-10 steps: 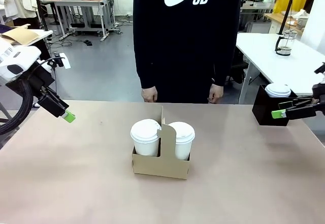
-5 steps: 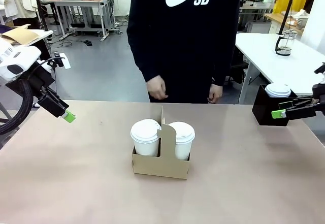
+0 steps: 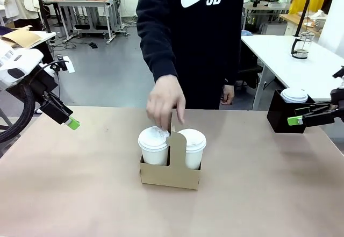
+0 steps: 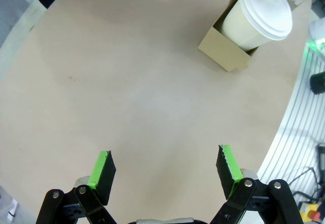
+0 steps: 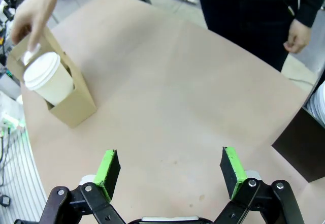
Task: Pour a drink into a cup and package it in a carrier.
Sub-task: Insert the held 600 ml Paper Cup into the Cup Carrier.
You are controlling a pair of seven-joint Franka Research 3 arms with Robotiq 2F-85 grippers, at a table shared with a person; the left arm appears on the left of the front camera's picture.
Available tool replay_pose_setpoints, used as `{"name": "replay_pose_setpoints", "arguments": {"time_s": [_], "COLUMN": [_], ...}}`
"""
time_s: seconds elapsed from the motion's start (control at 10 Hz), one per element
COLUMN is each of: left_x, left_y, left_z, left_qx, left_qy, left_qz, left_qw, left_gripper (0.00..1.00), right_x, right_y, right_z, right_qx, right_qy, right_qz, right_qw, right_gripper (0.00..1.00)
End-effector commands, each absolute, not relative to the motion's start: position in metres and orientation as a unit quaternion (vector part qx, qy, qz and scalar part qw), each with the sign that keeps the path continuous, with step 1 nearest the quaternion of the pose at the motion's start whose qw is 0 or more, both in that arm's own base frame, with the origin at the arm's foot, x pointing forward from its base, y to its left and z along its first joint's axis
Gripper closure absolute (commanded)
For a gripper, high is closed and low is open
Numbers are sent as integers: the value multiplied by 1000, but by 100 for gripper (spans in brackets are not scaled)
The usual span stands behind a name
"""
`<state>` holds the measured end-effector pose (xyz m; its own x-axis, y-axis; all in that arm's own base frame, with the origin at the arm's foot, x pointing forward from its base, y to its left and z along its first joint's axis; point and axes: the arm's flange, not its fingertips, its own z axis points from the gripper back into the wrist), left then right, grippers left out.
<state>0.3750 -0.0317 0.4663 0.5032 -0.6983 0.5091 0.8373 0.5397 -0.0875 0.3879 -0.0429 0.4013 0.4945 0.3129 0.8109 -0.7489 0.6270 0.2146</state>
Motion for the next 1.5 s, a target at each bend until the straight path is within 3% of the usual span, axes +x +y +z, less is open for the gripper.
{"name": "replay_pose_setpoints", "arguments": {"time_s": [0.0, 1.4], "left_x": [375, 375], "left_y": [-33, -33], "left_z": [467, 467], "left_qx": [-171, -171], "left_qy": [-213, -213], "left_qz": [-446, -446], "left_qw": [853, 853], "left_gripper": [0, 0], "right_x": [388, 388], "right_y": [-43, -43], "right_z": [401, 401], "right_qx": [288, 288], "right_qy": [-388, -388], "right_qz": [327, 327], "right_qw": [812, 812], "right_gripper": [0, 0]}}
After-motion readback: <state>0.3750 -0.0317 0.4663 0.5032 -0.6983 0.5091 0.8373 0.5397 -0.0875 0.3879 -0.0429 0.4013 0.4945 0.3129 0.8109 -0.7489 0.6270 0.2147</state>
